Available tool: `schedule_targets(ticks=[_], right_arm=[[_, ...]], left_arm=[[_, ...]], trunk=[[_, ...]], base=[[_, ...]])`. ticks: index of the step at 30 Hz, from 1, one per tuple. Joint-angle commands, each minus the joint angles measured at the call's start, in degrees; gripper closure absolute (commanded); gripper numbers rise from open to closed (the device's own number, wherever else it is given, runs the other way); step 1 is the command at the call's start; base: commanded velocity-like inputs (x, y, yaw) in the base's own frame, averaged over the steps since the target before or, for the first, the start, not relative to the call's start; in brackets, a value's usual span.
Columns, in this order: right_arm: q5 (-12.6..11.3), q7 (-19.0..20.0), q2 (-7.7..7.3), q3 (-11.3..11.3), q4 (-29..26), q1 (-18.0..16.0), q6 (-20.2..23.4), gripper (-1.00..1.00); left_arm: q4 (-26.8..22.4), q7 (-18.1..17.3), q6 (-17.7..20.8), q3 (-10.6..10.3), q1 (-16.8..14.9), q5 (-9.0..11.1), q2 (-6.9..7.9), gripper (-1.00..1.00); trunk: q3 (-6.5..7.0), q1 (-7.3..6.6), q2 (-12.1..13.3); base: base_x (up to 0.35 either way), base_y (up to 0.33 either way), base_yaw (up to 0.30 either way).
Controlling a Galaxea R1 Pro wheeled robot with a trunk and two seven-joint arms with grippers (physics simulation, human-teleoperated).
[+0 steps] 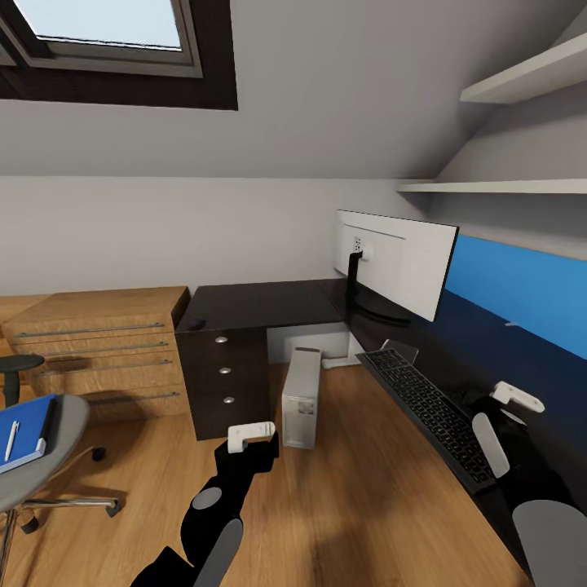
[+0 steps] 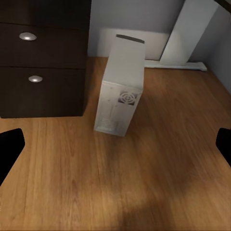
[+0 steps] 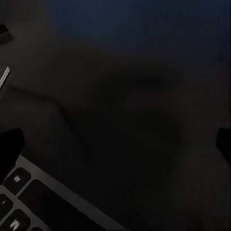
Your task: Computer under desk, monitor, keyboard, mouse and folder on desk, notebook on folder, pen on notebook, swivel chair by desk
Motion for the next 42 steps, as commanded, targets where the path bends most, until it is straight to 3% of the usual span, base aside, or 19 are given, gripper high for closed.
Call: schedule_targets(ticks=[1, 6, 11, 15, 19, 22, 28, 42], right_arm=[[0.2, -0.7, 0.06, 0.0, -0.1, 0.0, -0.1, -1.00], [3.8, -5.7, 0.75, 0.1, 0.0, 0.0, -3.0, -1.00], [5.1, -9.8, 1.01, 0.1, 0.1, 0.0, -4.8, -1.00], [5.3, -10.6, 1.10, 0.1, 0.2, 0.0, -5.1, -1.00], [4.6, -10.1, 2.40, 0.3, -1.1, 0.1, -3.8, -1.00], [5.4, -10.3, 3.37, 0.5, -0.5, 0.1, -4.0, -1.00], [5.6, -10.6, 5.22, 0.4, -2.2, 0.3, -4.0, -1.00], [3.1, -10.6, 5.18, 0.2, -6.7, 0.4, 0.5, -1.00]], left_arm=[[-0.1, 0.5, 0.1, -0.1, -0.1, 0.5, 0.01, -1.00], [0.0, 0.6, 0.1, -0.1, -0.1, 0.5, 0.01, -1.00], [0.0, 0.5, 0.1, -0.1, -0.1, 0.4, 0.01, -1.00], [0.0, 0.5, 0.1, -0.1, -0.1, 0.4, 0.01, -1.00], [0.7, 0.6, 0.1, -0.2, -0.1, 0.5, -0.52, -1.00], [0.7, 0.6, 0.1, -0.1, -0.1, 0.5, -0.76, -1.00], [0.8, 0.7, 0.1, -0.2, -0.1, 0.5, -0.27, -1.00], [0.8, 0.7, 0.1, -0.2, -0.1, 0.5, -0.26, -1.00]], trunk=[[-0.06, 0.00, 0.0], [-0.06, 0.00, 0.0], [-0.06, 0.00, 0.0], [-0.06, 0.00, 0.0], [-0.06, 0.00, 0.0], [-0.06, 0.00, 0.0], [-0.06, 0.00, 0.0], [-0.06, 0.00, 0.0]], base=[[0.000, 0.000, 0.000], [0.000, 0.000, 0.000], [0.000, 0.000, 0.000], [0.000, 0.000, 0.000], [0.000, 0.000, 0.000], [0.000, 0.000, 0.000], [0.000, 0.000, 0.000], [0.000, 0.000, 0.000]])
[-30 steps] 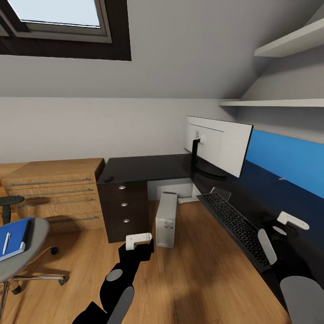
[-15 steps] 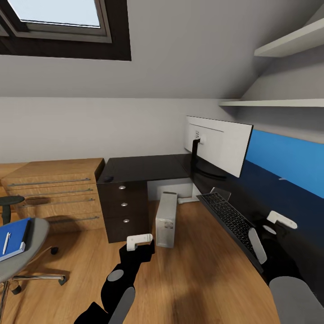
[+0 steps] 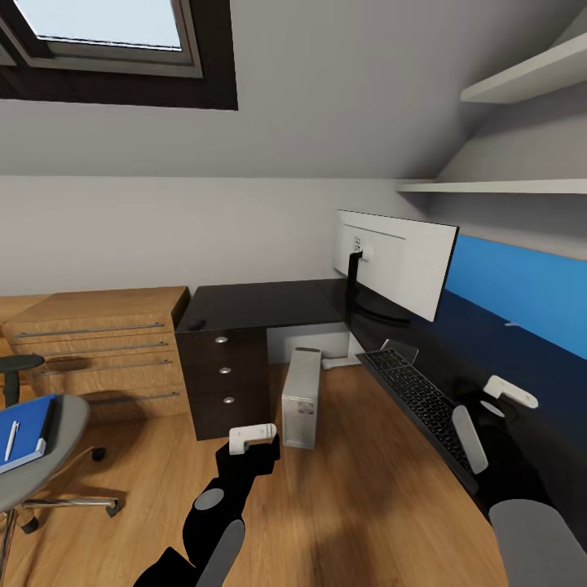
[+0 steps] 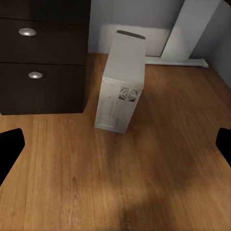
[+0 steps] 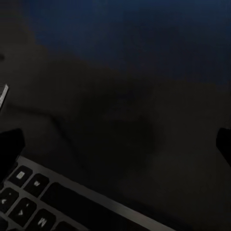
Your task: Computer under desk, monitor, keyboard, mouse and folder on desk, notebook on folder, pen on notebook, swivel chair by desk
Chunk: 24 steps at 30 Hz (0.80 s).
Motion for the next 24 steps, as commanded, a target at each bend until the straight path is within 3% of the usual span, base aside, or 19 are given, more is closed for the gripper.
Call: schedule_targets(ticks=[1, 10, 11, 24], right_arm=[[-0.3, -0.3, -0.03, 0.1, -0.4, 0.0, 0.6, -1.00], [-0.4, -0.2, -0.03, 0.1, -3.3, 0.1, 3.5, -1.00], [-0.4, -0.2, -0.03, 0.1, -4.4, 0.1, 5.7, -1.00], [-0.2, 4.1, -0.03, 0.3, -4.6, 1.3, 5.8, -1.00]], left_arm=[[-0.1, 0.5, 0.1, -0.1, -0.1, 0.5, 0.01, -1.00], [-0.1, 0.5, 0.1, -0.1, -0.1, 0.6, 0.01, -1.00], [-0.1, 0.5, 0.1, -0.1, -0.1, 0.6, 0.01, -1.00], [-0.1, 0.5, 0.1, -0.1, -0.1, 0.5, 0.01, -1.00]], trunk=[[-0.06, 0.00, 0.0], [-0.06, 0.00, 0.0], [-0.06, 0.00, 0.0], [-0.06, 0.00, 0.0]], base=[[0.000, 0.000, 0.000], [0.000, 0.000, 0.000], [0.000, 0.000, 0.000], [0.000, 0.000, 0.000]])
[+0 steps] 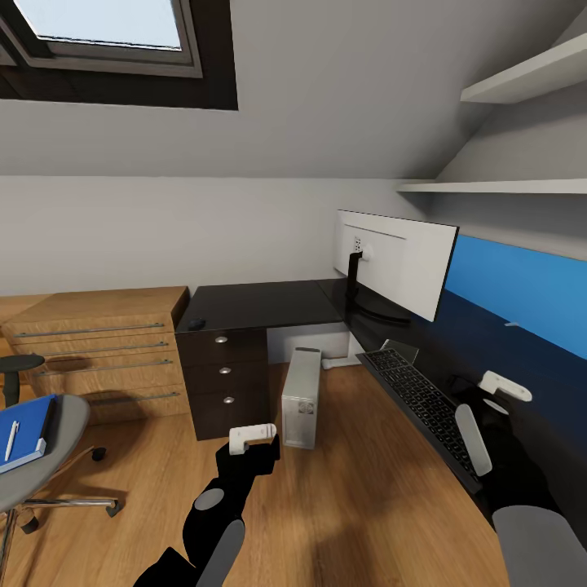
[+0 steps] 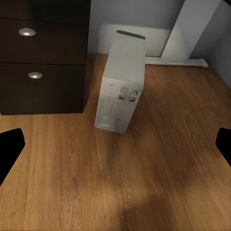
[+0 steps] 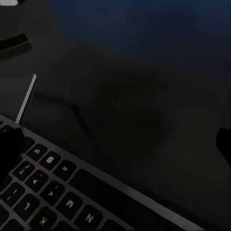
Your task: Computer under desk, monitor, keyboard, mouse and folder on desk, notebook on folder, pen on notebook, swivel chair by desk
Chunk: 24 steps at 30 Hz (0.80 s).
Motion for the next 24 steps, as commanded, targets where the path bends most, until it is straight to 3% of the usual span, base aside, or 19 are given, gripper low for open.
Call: schedule_targets(ticks=[1, 9, 11, 18, 24], right_arm=[[-0.4, 0.2, -0.03, 0.1, -0.1, 0.0, 0.4, -1.00], [-0.2, 3.2, -0.06, 0.8, -0.8, 0.6, 3.0, -1.00], [-0.1, 7.5, -0.25, 1.2, -1.5, 1.3, 3.9, -1.00], [0.9, 13.3, -0.78, 1.3, -2.9, 2.4, 4.9, -1.00], [4.0, 22.9, -1.53, 1.3, -7.1, 5.5, 6.7, -1.00]], left_arm=[[-0.1, 0.5, 0.1, -0.1, -0.1, 0.5, 0.01, -1.00], [-0.1, 0.5, 0.1, -0.1, -0.1, 0.5, 0.05, -1.00], [-0.1, 0.5, 0.1, -0.1, -0.1, 0.5, 0.09, -1.00], [-0.2, 0.5, 0.1, 0.0, -0.1, 0.5, 0.10, -1.00], [-0.3, 0.5, 0.1, 0.1, -0.1, 0.5, 0.16, -1.00]], trunk=[[-0.06, 0.00, 0.0], [-0.06, 0.00, 0.0], [-0.06, 0.00, 0.0], [-0.06, 0.00, 0.0], [-0.06, 0.00, 0.0]], base=[[0.000, 0.000, 0.000], [0.000, 0.000, 0.000], [0.000, 0.000, 0.000], [0.000, 0.000, 0.000], [0.000, 0.000, 0.000]])
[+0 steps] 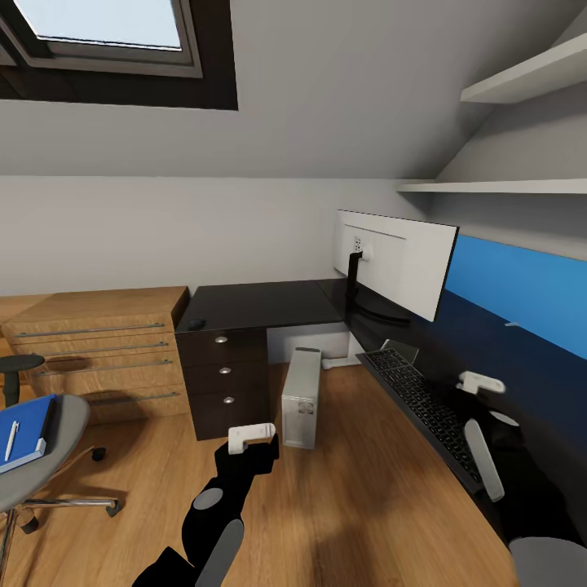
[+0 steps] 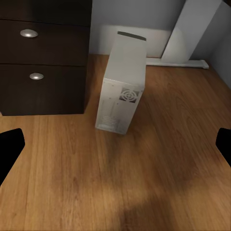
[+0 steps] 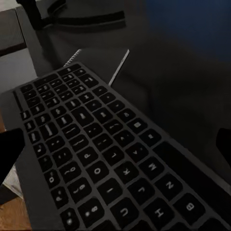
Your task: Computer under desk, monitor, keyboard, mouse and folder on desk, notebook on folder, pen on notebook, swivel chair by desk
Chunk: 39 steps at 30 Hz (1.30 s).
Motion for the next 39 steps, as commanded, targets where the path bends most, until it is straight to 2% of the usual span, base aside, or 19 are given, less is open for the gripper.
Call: schedule_targets(ticks=[1, 3, 5, 12, 16, 18, 21, 22, 25, 27, 31, 39], right_arm=[[0.0, 0.6, -0.08, 0.1, -0.3, 0.2, 0.3, -1.00], [3.6, 4.4, -0.23, 0.0, -0.8, 0.6, 0.5, -1.00], [5.7, 6.5, -0.47, 0.0, -0.9, 0.7, 0.5, -1.00], [9.2, 12.2, -1.88, 0.0, 0.5, 0.8, -0.2, -1.00], [11.8, 15.7, -2.94, 0.0, 3.8, 0.8, -3.2, -1.00], [15.6, 17.8, -4.25, 0.0, 6.1, 0.8, -7.5, -1.00], [18.3, 20.0, -5.57, -0.1, 8.4, 0.8, -11.3, -1.00], [19.4, 22.2, -6.60, -0.2, 10.1, 0.8, -13.8, -1.00], [20.4, 26.2, -8.14, -0.3, 13.1, 0.8, -17.4, -1.00], [21.3, 31.2, -9.53, -0.3, 17.5, 0.8, -22.1, -1.00], [21.6, 32.9, -10.06, -0.3, 19.1, 0.8, -24.0, -1.00], [21.7, 33.6, -10.28, -0.5, 19.8, 0.8, -24.8, -1.00]], left_arm=[[-0.1, 0.5, 0.1, -0.1, -0.1, 0.5, 0.00, -1.00], [-0.1, 0.5, 0.1, -0.1, -0.1, 0.5, -0.02, -1.00], [-0.1, 0.5, 0.1, -0.1, -0.1, 0.5, -0.01, -1.00], [-0.1, 0.5, 0.1, -0.1, -0.1, 0.5, -0.04, -1.00], [-0.2, 0.5, 0.1, -0.1, -0.1, 0.5, -0.03, -1.00], [-0.2, 0.5, 0.1, -0.1, -0.1, 0.5, 0.00, -1.00], [-0.1, 0.5, 0.1, -0.1, -0.1, 0.5, -0.03, -1.00], [-0.1, 0.5, 0.1, -0.1, -0.1, 0.5, -0.03, -1.00], [-0.1, 0.5, 0.1, -0.2, -0.1, 0.5, -0.04, -1.00], [-0.1, 0.5, 0.1, -0.2, -0.1, 0.5, -0.05, -1.00], [-0.1, 0.5, 0.1, -0.2, -0.1, 0.5, -0.05, -1.00], [-0.1, 0.5, 0.1, -0.2, -0.1, 0.5, -0.05, -1.00]], trunk=[[-0.06, 0.00, 0.0], [-0.06, 0.00, 0.0], [-0.06, 0.00, 0.0], [-0.06, 0.00, 0.0], [-0.06, 0.00, 0.0], [-0.06, 0.00, 0.0], [-0.06, 0.00, 0.0], [-0.06, 0.00, 0.0], [-0.06, 0.00, 0.0], [-0.06, 0.00, 0.0], [-0.06, 0.00, 0.0], [-0.06, 0.00, 0.0]], base=[[0.000, 0.000, 0.000], [0.000, 0.000, 0.000], [0.000, 0.000, 0.000], [0.000, 0.000, 0.000], [0.000, 0.000, 0.000], [0.000, 0.000, 0.000], [0.000, 0.000, 0.000], [0.000, 0.000, 0.000], [0.000, 0.000, 0.000], [0.000, 0.000, 0.000], [0.000, 0.000, 0.000], [0.000, 0.000, 0.000]])
